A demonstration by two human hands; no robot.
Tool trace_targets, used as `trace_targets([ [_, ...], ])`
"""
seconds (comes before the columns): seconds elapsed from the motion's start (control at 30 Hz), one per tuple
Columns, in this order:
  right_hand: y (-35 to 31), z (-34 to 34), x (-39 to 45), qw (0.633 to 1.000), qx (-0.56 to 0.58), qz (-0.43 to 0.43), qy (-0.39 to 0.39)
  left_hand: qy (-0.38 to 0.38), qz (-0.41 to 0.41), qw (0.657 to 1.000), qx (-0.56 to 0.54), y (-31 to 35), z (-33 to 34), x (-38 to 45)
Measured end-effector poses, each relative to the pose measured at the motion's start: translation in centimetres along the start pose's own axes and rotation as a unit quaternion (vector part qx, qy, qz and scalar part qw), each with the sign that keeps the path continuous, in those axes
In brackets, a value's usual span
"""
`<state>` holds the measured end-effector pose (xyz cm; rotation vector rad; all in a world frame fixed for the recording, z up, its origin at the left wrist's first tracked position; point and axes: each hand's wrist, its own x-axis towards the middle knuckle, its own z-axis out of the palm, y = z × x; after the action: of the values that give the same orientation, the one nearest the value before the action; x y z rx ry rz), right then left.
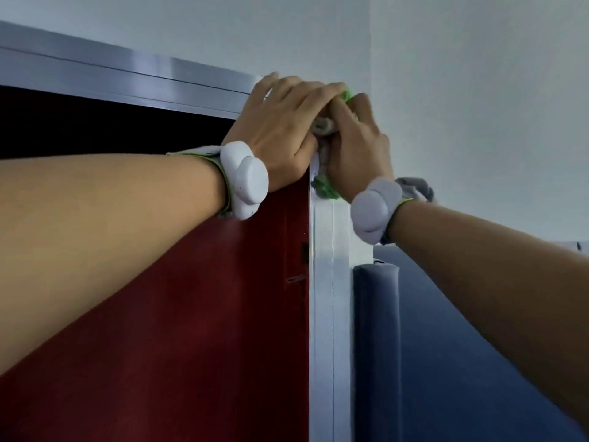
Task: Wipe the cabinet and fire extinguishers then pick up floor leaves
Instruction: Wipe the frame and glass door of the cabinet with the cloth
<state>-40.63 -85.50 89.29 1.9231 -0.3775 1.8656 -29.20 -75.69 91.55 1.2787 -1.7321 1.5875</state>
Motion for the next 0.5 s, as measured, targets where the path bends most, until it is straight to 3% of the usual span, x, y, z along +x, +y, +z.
trace_targets([
  [0.1, -1.2, 1.1, -6.3, 0.998, 0.021, 0.032, 0.043, -0.027, 0.037, 0.999, 0.006, 1.5, 0.6, -0.7],
  [0.23, -1.3, 0.3, -15.7, 0.999, -0.003, -0.019, -0.042, -0.099, 0.071, 0.993, 0.011, 3.8, 1.3, -3.4],
  [0.3, -0.8, -0.6, -17.2, 0.993, -0.021, -0.08, -0.085, -0.123, 0.067, 0.99, 0.004, 4.8, 1.5, -4.7],
  [0.4, 0.0, -1.1, -14.2, 0.984, -0.051, -0.148, -0.091, -0.124, 0.04, 0.991, -0.034, 5.2, 1.3, -5.4],
  [0.5, -0.5, -0.6, -10.4, 0.998, -0.042, -0.029, -0.048, -0.051, -0.036, 0.99, -0.13, 4.9, 0.6, -4.6],
])
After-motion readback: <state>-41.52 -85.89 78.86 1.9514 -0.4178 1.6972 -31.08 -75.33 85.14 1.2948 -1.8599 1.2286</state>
